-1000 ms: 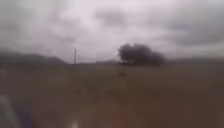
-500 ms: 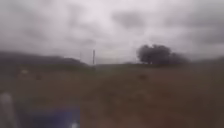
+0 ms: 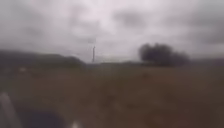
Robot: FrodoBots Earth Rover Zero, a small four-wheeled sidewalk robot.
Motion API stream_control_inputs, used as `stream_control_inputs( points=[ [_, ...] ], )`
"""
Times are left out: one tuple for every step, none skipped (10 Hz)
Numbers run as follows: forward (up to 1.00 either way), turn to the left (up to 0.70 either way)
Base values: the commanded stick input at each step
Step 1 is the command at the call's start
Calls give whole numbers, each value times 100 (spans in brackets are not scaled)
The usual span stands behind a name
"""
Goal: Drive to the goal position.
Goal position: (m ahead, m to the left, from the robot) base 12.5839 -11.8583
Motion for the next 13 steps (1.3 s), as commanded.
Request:
stream_control_inputs(
  points=[
    [70,0],
    [70,0],
    [70,0],
    [70,0],
    [70,0],
    [70,0],
    [70,0],
    [70,0],
    [70,0],
    [70,0],
    [70,0],
    [70,0],
    [70,0]
  ],
)
